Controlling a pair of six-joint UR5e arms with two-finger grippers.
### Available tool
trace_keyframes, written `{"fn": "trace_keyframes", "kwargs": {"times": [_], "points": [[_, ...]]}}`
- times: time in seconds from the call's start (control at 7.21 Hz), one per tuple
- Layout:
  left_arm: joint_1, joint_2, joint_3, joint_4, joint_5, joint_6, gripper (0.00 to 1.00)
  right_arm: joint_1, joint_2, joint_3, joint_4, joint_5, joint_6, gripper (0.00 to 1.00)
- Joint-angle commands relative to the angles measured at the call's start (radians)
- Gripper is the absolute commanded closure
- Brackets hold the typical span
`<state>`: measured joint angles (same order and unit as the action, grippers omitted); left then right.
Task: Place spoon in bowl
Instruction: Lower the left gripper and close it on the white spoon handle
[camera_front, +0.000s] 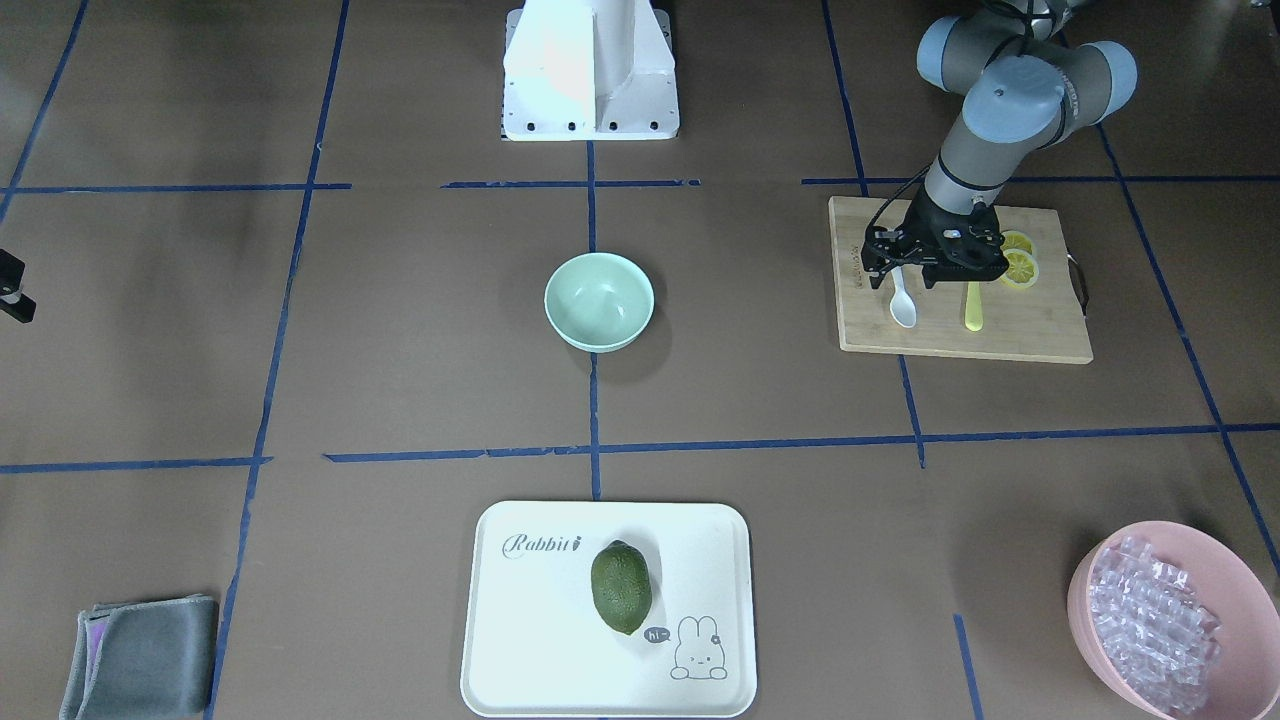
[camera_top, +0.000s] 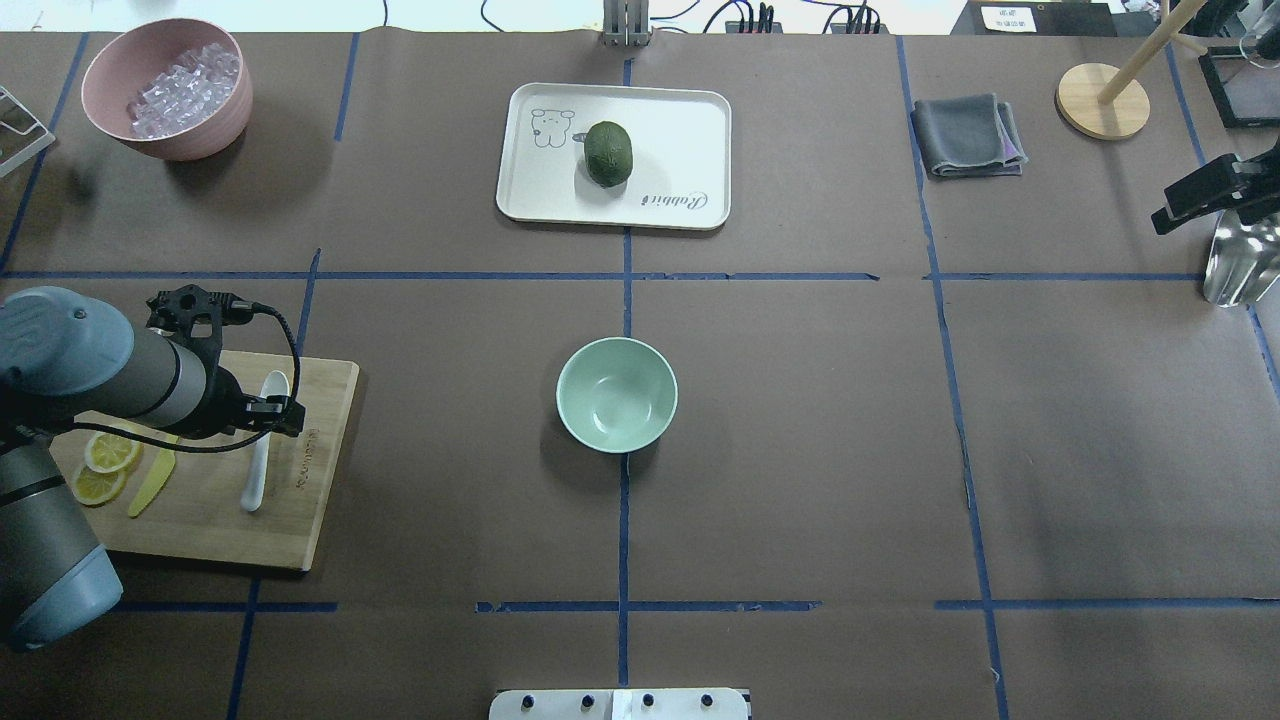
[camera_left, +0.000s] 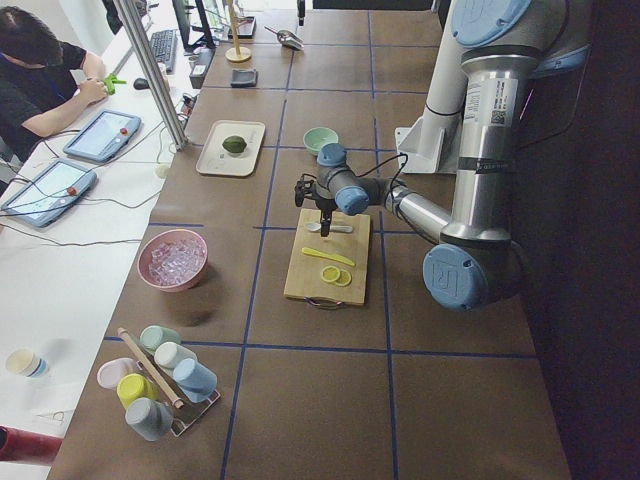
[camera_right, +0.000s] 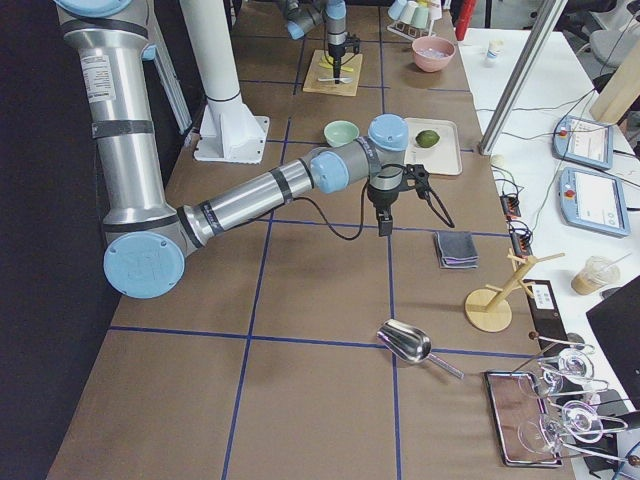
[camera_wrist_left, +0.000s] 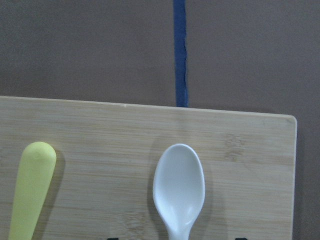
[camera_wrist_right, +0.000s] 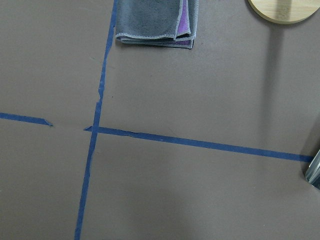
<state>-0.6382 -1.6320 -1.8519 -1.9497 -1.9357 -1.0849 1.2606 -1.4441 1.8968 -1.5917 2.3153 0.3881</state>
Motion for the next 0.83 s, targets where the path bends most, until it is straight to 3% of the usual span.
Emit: {"fn": "trace_keyframes", "kwargs": {"times": [0.0, 0.55, 0.69], "points": [[0.0, 0.001, 0.0, 0.0, 0.0, -0.001, 0.38, 0.002, 0.001, 0.001, -0.001, -0.001, 0.0, 0.0], [0.0, 0.006, -0.007, 0.0, -0.009, 0.002, 0.92, 0.01, 0.002, 0.001, -0.007, 0.006, 0.0, 0.0], [0.0, 0.007, -0.01, 0.0, -0.011, 0.0, 0.94, 0.01, 0.002, 0.001, -0.007, 0.006, 0.0, 0.0]]}}
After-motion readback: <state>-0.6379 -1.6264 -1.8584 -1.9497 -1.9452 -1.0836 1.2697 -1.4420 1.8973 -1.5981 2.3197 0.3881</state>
